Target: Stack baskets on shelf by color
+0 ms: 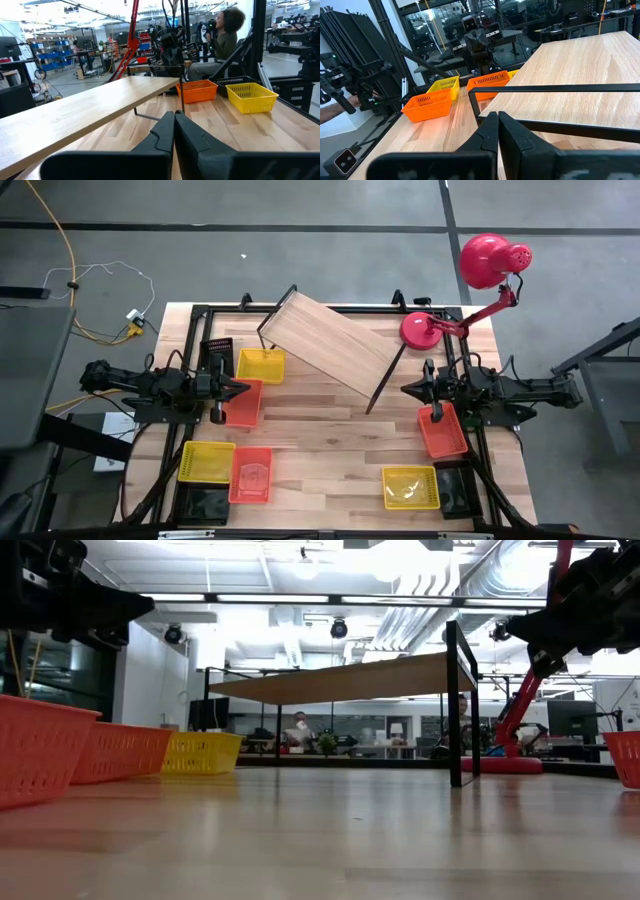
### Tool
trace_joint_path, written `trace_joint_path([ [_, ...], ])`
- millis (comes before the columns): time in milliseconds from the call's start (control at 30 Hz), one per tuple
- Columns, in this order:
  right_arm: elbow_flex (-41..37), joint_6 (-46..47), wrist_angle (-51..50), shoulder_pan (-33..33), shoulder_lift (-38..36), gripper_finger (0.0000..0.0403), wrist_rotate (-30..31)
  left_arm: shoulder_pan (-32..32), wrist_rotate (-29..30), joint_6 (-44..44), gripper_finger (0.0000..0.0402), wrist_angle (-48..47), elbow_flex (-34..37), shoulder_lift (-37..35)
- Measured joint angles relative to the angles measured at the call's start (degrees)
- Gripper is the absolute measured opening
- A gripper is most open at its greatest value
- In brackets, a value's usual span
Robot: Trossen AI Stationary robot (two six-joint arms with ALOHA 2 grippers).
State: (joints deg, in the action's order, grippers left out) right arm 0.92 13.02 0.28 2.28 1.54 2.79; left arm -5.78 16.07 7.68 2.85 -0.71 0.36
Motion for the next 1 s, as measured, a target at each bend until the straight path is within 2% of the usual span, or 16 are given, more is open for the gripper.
trace_joint_path([
  [1000,0.01,-0.02,0.15,0.0,0.0,0.0,0.81,0.0,-0.02,0.0,0.0001,-0.02,-0.02,0.0],
])
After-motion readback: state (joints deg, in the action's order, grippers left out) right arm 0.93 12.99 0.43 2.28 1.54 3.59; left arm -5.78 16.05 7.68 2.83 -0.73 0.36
